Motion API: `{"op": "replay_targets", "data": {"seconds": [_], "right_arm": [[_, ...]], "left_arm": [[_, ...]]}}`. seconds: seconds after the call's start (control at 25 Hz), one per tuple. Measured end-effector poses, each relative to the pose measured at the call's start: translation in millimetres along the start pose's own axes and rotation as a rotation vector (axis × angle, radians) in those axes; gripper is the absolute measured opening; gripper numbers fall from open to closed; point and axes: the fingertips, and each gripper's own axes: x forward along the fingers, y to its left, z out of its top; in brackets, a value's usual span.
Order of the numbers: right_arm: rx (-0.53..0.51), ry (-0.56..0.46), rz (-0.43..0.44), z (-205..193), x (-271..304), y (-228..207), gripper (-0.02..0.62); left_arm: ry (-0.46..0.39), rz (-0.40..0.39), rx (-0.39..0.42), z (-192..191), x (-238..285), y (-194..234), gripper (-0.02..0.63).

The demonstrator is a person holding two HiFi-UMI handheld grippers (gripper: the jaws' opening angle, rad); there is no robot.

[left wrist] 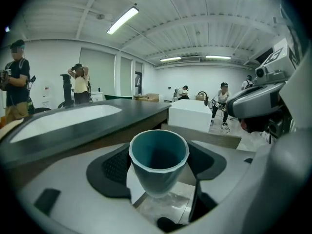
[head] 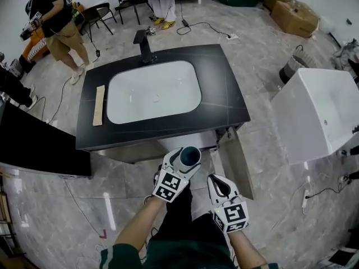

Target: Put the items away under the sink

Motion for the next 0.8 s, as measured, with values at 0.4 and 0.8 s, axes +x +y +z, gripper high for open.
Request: {"op": "replay_targets", "data": {"seconds": [0.4,0.8], "right_arm": [[-0.053,-0.068,-0.046,-104.7,97.7,-72.1,0.043],[-0.021,-0.128,-0.072,-196.5,192.2,-120.9,0.043]], "left_arm": [[-0.011,-0.016,0.039,-135.7,154.2,43.4,0.367],[-0.072,0.024,0.018,-213.6,270.6,116.5,0.367]]}}
